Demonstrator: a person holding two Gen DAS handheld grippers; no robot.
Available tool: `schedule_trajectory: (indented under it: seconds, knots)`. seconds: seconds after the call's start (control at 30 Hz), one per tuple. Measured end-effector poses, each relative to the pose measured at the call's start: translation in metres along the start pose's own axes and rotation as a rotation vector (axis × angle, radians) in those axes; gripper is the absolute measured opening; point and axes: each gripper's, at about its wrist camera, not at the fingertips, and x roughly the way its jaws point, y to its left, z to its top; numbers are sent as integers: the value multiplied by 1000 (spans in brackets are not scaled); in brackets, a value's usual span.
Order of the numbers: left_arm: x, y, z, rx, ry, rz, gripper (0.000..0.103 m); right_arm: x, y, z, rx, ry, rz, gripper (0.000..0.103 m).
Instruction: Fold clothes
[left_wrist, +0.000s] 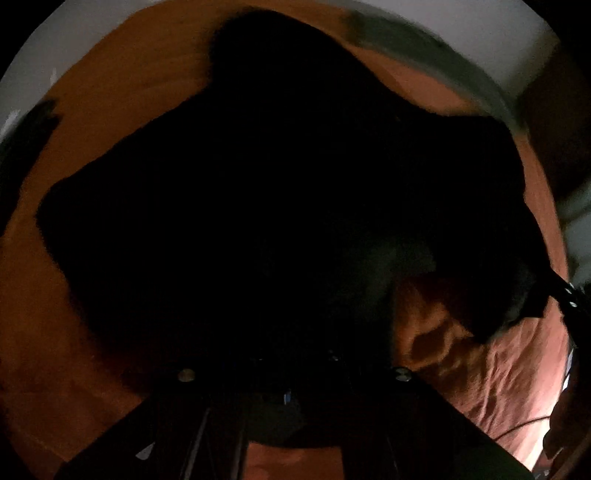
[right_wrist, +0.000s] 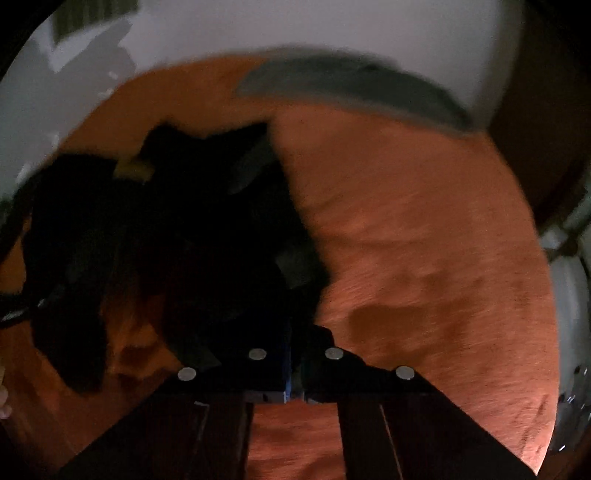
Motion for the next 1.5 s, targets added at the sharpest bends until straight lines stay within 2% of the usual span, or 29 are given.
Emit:
schedule_trajectory:
  seconds: [0.03,0.1,0.13,0.2,0.23,0.3,0.37,0.5,0.57,0.6,0.63,0.67,0.7,0.73,0.77,0.83,0.9,1.0,1.07,1.23,1.37,1.4,1.43,1.47,1.5]
  knots:
    - [-17,18,0,-34,-17,-41,2,-9,-14,3,25,-27,-15,1]
    - [-62,59,1,-90,-110,-53,2,-28,-41,10,75,-81,-45,1]
    - [-85,76,-4,-103,-163,-32,2,-34,-54,10,100,-95,-59,1]
    - [-119,118,-3,-135,-268,60,2,-47,-81,11,150,-121,-87,1]
    - [-127,127,-3,-142,-284,84,2,-44,-93,10,179,-108,-90,1]
    - [-130,150,-5,-162,-277,160,2,-35,-116,6,238,-81,-95,1]
    - [-122,154,-8,-171,-267,210,2,-22,-135,2,283,-38,-95,1]
    - [-105,163,-31,-203,-184,203,3,21,-155,-12,361,65,-68,3]
    - [-95,157,-34,-203,-126,164,5,34,-164,-20,407,91,-56,17]
    - [-90,150,-34,-191,-103,109,10,35,-170,-24,449,102,-42,36]
    - [-86,143,-34,-177,-81,50,14,36,-175,-29,492,113,-27,49]
    - [-85,136,-31,-156,-85,-22,27,37,-181,-33,535,123,-12,50]
    - [-85,128,-28,-134,-92,-95,45,34,-186,-36,570,101,11,51]
    - [-84,121,-26,-112,-100,-168,54,29,-188,-37,597,78,45,53]
    - [-85,111,-25,-79,-123,-174,66,25,-186,-36,593,67,71,54]
    - [-88,91,-23,-8,-173,-166,73,19,-179,-30,560,44,124,58]
    - [-72,82,-10,29,-177,-176,76,17,-166,-23,492,35,169,62]
    - [-44,75,8,35,-120,-221,76,19,-140,-20,372,21,223,71]
    - [-34,67,13,50,-92,-217,76,26,-122,-22,285,42,226,75]
    - [-10,64,6,133,-80,-141,76,54,-91,-30,113,101,100,75]
    - [-7,69,-8,189,-120,-75,73,75,-87,-36,129,192,74,75]
    - [-8,70,-10,186,-139,-47,57,81,-87,-36,142,221,69,75]
    - [-10,72,-11,182,-157,-18,45,82,-88,-35,153,221,64,75]
    - [-15,75,-12,163,-185,13,20,83,-88,-34,165,221,60,75]
    - [-20,79,-13,141,-215,46,6,82,-89,-33,178,212,59,75]
